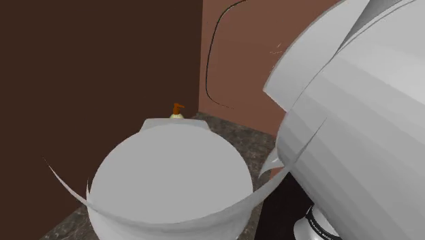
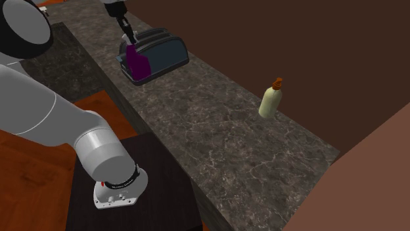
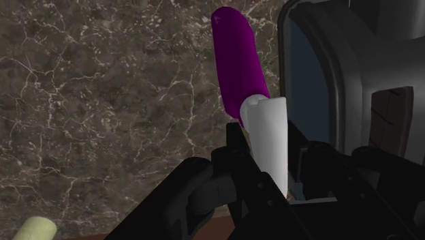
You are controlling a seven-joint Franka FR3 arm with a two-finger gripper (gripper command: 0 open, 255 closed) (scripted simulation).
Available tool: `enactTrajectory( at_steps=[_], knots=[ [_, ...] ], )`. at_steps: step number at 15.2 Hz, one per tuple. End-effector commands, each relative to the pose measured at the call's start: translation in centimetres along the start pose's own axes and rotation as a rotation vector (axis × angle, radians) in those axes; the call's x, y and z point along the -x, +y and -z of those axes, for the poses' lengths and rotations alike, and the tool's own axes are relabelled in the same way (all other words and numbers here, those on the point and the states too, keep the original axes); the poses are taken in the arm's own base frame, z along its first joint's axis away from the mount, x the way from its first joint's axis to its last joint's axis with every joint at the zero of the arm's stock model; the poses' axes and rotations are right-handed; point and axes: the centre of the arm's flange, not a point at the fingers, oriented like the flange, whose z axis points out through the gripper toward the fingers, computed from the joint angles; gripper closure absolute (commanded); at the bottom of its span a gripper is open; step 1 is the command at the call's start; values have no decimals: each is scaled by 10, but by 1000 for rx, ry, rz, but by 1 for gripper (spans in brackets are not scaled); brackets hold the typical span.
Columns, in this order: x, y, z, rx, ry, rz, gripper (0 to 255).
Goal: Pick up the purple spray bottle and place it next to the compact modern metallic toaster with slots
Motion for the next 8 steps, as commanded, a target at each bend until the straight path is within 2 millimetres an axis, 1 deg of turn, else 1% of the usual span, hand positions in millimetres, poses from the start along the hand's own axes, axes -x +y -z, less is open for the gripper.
enactTrajectory(
  at_steps=[1, 8],
  knots=[
    [1, -1, -11, 0, 0, 0, 255],
    [6, -2, -48, 0, 0, 0, 255]
  ],
)
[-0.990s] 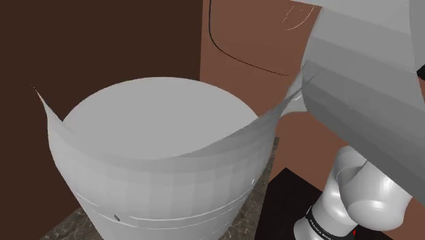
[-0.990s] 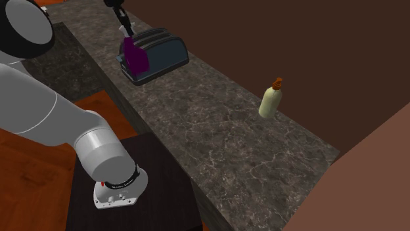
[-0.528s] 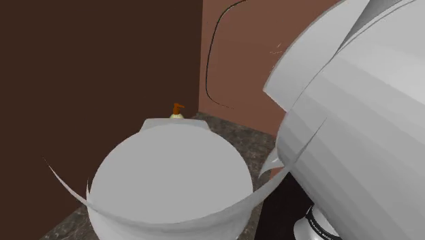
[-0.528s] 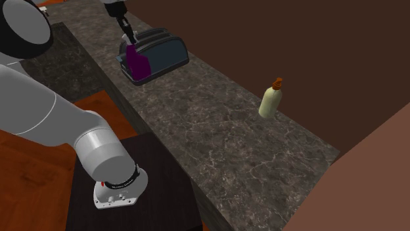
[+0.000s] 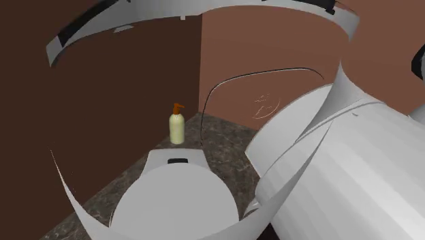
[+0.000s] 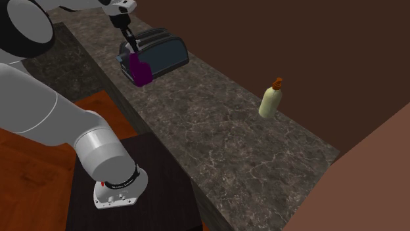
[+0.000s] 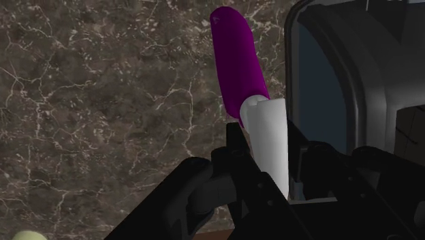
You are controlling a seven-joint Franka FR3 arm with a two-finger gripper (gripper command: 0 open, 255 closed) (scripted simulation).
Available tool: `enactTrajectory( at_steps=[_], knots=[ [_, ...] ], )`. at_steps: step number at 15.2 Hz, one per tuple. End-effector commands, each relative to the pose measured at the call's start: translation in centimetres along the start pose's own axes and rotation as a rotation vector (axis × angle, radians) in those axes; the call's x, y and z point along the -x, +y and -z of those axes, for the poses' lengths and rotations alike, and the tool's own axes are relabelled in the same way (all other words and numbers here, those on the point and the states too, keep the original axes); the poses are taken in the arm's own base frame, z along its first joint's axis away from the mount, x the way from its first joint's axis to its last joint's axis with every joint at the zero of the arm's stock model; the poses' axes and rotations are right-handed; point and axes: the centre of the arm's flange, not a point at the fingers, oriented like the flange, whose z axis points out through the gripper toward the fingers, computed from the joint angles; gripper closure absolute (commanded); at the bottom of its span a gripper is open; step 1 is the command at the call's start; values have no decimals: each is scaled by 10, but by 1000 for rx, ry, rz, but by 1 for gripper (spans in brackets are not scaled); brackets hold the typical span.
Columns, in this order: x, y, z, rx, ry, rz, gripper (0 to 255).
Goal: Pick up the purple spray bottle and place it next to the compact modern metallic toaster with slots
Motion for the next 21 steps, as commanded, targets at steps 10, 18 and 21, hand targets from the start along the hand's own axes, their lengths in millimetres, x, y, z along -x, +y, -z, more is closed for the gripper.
enactTrajectory(
  at_steps=[10, 18, 21],
  knots=[
    [8, -2, -57, -1, 0, 0, 255],
    [11, -2, -77, -1, 0, 0, 255],
    [11, -2, -77, -1, 0, 0, 255]
  ],
)
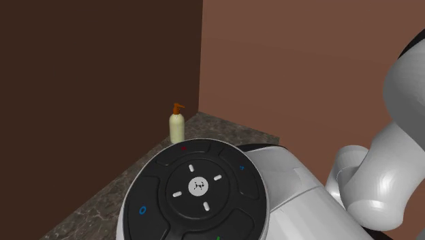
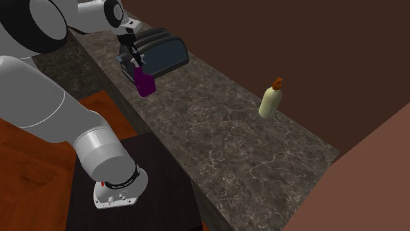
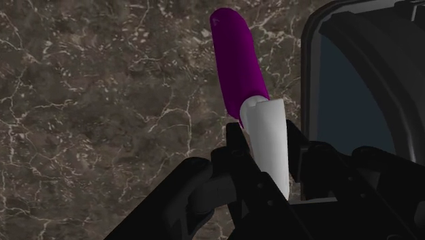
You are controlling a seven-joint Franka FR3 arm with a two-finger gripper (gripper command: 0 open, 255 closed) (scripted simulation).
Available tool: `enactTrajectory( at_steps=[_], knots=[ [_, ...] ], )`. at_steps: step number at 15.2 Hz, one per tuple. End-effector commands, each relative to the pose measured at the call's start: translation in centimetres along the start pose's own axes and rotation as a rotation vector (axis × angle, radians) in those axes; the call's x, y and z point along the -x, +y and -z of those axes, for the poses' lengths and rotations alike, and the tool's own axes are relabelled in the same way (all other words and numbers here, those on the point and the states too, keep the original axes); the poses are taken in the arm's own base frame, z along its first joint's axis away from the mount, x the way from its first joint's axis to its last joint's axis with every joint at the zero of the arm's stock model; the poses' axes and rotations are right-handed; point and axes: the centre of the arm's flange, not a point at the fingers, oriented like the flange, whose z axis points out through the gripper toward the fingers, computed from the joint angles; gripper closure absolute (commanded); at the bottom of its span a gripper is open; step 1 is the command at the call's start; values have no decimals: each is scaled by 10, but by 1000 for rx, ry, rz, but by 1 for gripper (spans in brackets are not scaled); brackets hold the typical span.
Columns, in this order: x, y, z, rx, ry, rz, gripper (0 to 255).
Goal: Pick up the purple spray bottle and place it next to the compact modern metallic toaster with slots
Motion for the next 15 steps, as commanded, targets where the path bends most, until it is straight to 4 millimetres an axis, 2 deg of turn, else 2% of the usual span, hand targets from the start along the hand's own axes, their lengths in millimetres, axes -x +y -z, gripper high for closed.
enactTrajectory(
  at_steps=[1, 6, 10, 15],
  knots=[
    [0, 0, 0, 0, 0, 0, 0],
    [0, 0, 0, 0, 0, 0, 0],
    [0, 0, 50, 0, 0, 0, 0],
    [0, 0, 50, 0, 0, 0, 0]
  ],
)
